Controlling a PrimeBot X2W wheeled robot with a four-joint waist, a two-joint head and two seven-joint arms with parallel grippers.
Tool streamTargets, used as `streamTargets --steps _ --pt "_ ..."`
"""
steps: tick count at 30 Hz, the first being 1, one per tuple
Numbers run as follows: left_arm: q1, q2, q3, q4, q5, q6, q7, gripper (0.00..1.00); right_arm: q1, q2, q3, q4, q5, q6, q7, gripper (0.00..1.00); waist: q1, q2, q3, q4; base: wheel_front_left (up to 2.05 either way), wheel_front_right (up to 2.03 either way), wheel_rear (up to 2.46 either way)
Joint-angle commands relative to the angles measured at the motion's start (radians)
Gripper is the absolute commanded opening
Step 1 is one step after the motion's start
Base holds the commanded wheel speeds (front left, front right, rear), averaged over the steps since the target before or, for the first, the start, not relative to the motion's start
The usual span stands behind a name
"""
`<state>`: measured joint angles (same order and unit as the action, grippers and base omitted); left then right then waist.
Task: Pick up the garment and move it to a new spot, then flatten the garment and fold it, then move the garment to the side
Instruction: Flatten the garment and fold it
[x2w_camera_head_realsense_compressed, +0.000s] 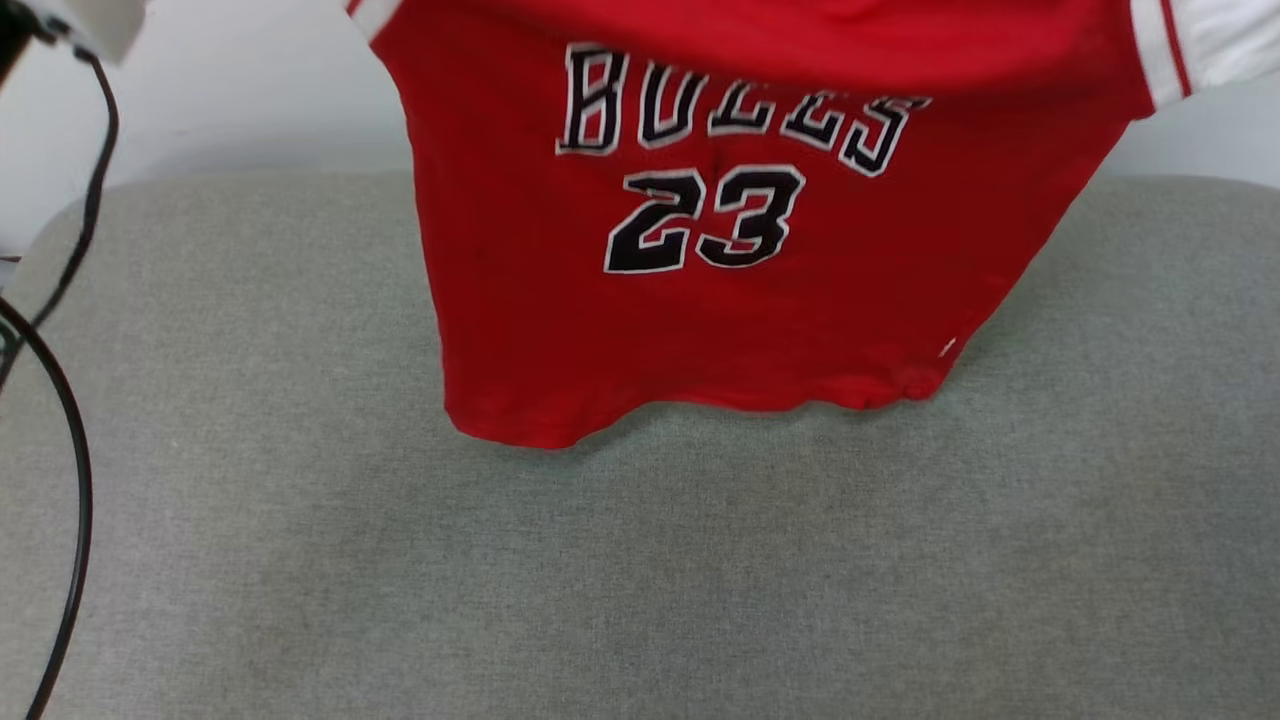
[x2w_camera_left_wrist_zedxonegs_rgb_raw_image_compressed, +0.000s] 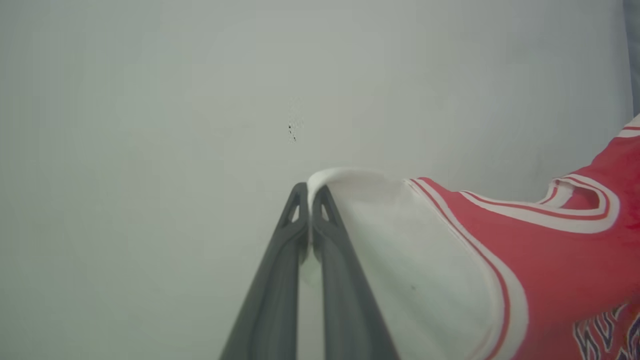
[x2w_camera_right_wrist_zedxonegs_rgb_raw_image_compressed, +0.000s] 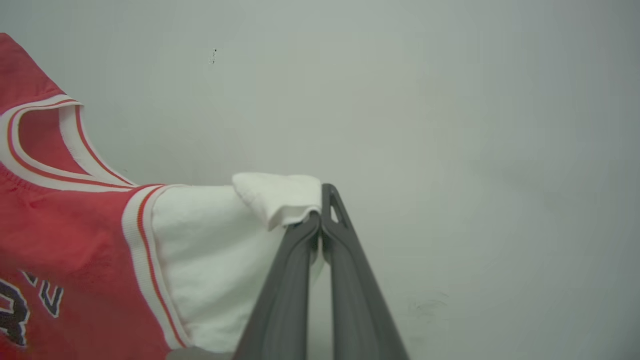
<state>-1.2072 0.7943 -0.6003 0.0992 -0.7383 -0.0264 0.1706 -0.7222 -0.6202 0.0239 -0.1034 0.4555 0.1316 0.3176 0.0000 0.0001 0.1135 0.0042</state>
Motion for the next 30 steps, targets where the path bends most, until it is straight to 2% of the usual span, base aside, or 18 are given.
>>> streamTargets --steps 1,11,20,30 --pt "-0.038 -0.015 0.005 0.019 0.007 -0.008 -0.006 0.00 -0.050 -0.001 0.010 0.010 0.008 -0.002 0.007 0.00 0.0000 -0.0001 0.022 0.001 0.00 0.00 0.00" --pt "-0.213 -0.077 0.015 0.134 0.024 -0.041 -0.024 0.00 -0.299 0.004 0.091 0.101 0.002 -0.002 0.012 0.00 0.0000 -0.0001 0.168 0.001 0.00 0.00 0.00" --pt "-0.421 -0.135 0.012 0.274 0.070 -0.066 -0.065 0.00 -0.628 0.016 0.182 0.300 -0.016 -0.002 -0.031 0.00 0.0000 -0.0001 0.340 -0.009 0.00 0.00 0.00" --pt "-0.628 -0.182 0.038 0.411 0.101 -0.075 -0.142 0.00 -0.928 0.051 0.260 0.530 -0.054 -0.002 -0.128 0.00 0.0000 -0.0001 0.466 -0.010 0.00 0.00 0.00"
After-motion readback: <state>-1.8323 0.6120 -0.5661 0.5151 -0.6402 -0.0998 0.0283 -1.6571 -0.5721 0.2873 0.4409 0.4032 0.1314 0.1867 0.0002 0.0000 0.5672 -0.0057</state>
